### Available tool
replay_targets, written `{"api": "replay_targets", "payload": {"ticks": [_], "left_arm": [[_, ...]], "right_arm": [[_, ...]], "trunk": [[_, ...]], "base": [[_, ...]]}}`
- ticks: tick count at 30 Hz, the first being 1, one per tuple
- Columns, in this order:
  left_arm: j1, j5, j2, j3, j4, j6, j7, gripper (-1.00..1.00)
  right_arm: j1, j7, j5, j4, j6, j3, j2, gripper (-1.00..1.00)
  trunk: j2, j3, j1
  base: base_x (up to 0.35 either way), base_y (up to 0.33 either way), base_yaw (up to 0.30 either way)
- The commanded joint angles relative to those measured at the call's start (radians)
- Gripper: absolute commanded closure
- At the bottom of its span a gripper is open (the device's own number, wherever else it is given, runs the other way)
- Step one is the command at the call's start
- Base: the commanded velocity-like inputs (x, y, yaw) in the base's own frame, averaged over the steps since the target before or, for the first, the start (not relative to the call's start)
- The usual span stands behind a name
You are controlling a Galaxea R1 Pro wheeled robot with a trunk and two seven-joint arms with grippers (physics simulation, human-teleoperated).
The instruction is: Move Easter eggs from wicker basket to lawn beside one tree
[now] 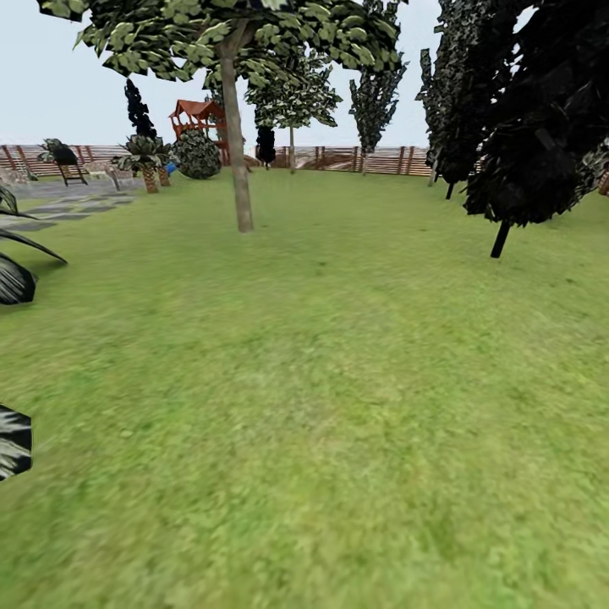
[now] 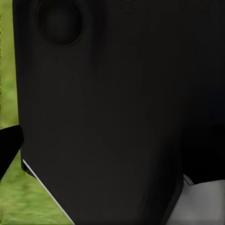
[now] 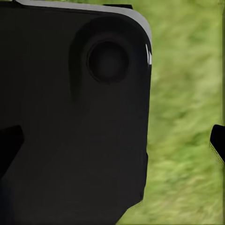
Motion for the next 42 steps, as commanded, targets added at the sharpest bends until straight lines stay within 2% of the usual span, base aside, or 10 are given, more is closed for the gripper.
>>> {"api": "replay_targets", "payload": {"ticks": [1, 42], "left_arm": [[0.0, 0.007, 0.0, 0.006, 0.0, -0.002, -0.001, -1.0], [0.0, 0.007, -0.001, 0.006, 0.0, -0.001, -0.001, -1.0]], "right_arm": [[-0.001, -0.001, 0.001, 0.0, -0.003, 0.002, -0.001, -1.0], [0.0, -0.002, 0.002, -0.004, -0.003, 0.004, -0.001, -1.0]], "trunk": [[0.0, -0.001, 0.001], [0.0, -0.001, 0.001]], "base": [[0.339, 0.0, 0.0], [0.339, 0.0, 0.0]]}}
